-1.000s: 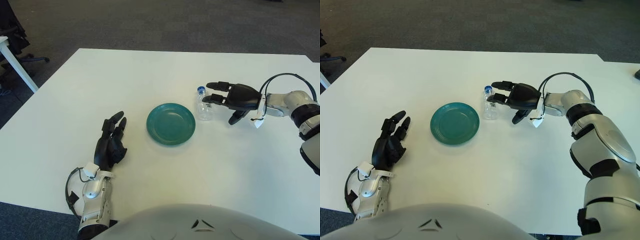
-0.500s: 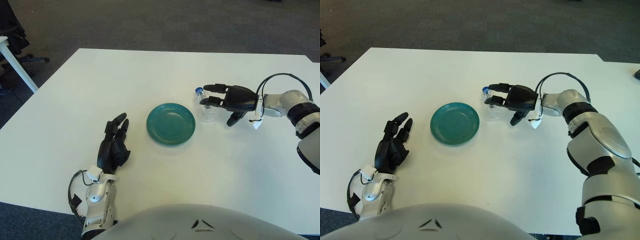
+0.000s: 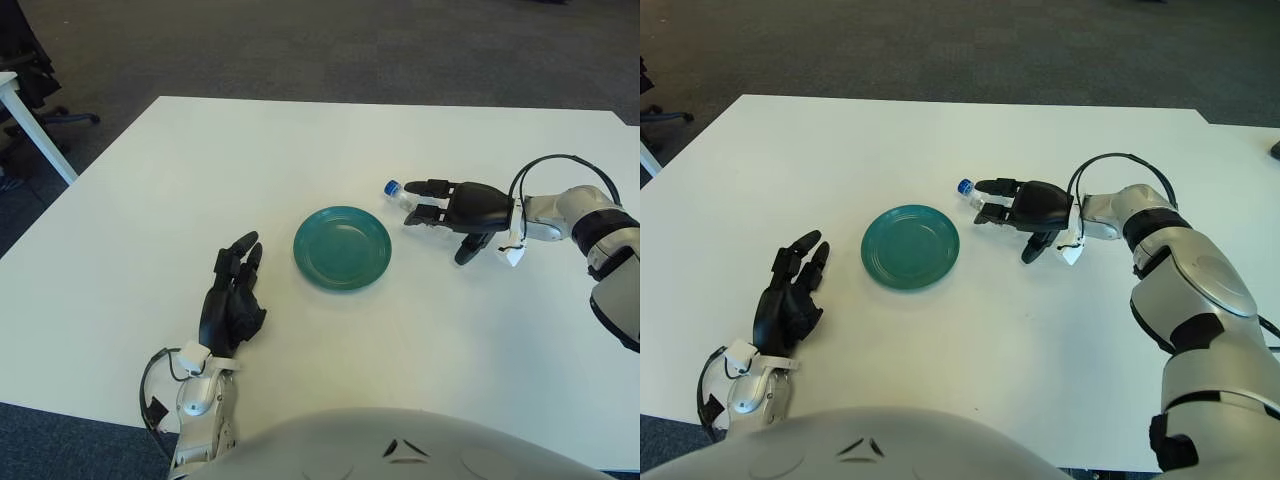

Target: Put the bottle into the plate.

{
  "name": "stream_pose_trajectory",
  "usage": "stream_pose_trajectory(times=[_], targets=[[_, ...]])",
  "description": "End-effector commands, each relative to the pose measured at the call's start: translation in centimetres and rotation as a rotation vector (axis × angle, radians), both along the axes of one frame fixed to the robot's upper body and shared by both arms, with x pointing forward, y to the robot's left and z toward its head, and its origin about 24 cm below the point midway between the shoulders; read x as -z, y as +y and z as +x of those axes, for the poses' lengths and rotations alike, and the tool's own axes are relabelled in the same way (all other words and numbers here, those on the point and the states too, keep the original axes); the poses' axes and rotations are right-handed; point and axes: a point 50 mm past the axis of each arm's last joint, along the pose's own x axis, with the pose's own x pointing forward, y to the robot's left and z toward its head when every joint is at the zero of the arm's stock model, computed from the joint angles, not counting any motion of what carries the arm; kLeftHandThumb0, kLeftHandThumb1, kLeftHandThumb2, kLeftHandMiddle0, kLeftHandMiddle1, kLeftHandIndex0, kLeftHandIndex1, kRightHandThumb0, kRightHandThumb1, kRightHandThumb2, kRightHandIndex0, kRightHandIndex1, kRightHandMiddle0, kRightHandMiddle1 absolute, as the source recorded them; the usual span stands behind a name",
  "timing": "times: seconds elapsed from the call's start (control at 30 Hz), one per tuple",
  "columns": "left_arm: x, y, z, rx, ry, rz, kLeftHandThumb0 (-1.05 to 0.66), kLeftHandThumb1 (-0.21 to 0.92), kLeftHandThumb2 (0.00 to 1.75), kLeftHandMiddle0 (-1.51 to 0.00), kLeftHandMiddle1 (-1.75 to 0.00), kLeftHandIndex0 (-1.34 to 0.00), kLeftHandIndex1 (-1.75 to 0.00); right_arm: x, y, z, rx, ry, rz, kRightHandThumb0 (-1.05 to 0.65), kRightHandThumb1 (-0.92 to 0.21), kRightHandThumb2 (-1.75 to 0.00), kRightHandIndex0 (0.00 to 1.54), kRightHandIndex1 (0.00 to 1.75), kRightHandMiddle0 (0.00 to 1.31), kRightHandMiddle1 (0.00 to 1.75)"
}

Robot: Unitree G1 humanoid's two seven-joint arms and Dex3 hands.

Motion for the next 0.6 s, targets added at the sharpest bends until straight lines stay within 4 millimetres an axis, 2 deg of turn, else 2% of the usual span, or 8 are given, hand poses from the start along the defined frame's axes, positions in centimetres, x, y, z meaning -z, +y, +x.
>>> stream_pose_trajectory(times=[0.0,0.1,0.17,0.2,0.27,0.3,0.4,0.57], targets=[[0.88,-0.36,-0.92,-0.004,0.063,-0.008,-0.90,0.92,0.97,-0.29,0.00,0.00,-0.74,0.51,0.40,-0.14,0.004,0.021,0.010,-0.67,-0.92,-0.26,0.58,0.16,0.03,0.96],[0.81,-0.51,-1.06,-0.004,0.063,-0.008,-0.90,0.92,0.97,-0.29,0.00,0.00,-0.74,0.60,0.45,-0.20,0.005,0.026,0.015,-0.65,-0.92,-0.27,0.50,0.54,0.05,1.14],[0.78,-0.56,-1.12,-0.004,0.063,-0.008,-0.90,0.92,0.97,-0.29,0.00,0.00,-0.74,0.71,0.52,-0.23,0.009,0.030,0.020,-0.64,-0.92,-0.29,0.43,1.07,0.09,1.40],[0.78,-0.57,-1.13,-0.004,0.064,-0.008,-0.90,0.92,0.97,-0.29,0.00,0.00,-0.74,0.79,0.62,-0.22,0.011,0.034,0.021,-0.63,-0.92,-0.29,0.42,1.18,0.10,1.45],[0.77,-0.61,-1.18,-0.004,0.064,-0.008,-0.90,0.92,0.97,-0.29,0.00,0.00,-0.74,0.89,0.77,-0.22,0.017,0.049,0.019,-0.49,-0.80,-0.56,0.45,1.52,0.24,1.60],[0.77,-0.63,-1.22,-0.004,0.065,-0.008,-0.90,0.92,0.97,-0.29,0.00,0.00,-0.74,0.92,0.84,-0.23,0.021,0.058,0.016,-0.46,-0.74,-0.69,0.49,1.60,0.30,1.66],[0.77,-0.66,-1.26,-0.004,0.065,-0.007,-0.90,0.92,0.97,-0.29,0.00,0.00,-0.74,0.76,0.89,-0.22,0.028,0.079,0.008,-0.43,-0.64,-0.87,0.56,1.70,0.37,1.72],[0.81,-0.60,-1.24,-0.005,0.066,-0.007,-0.90,0.92,0.97,-0.29,0.00,0.00,-0.74,0.66,0.99,-0.15,0.037,0.076,0.005,-0.42,-0.56,-0.99,0.70,1.74,0.43,1.74]])
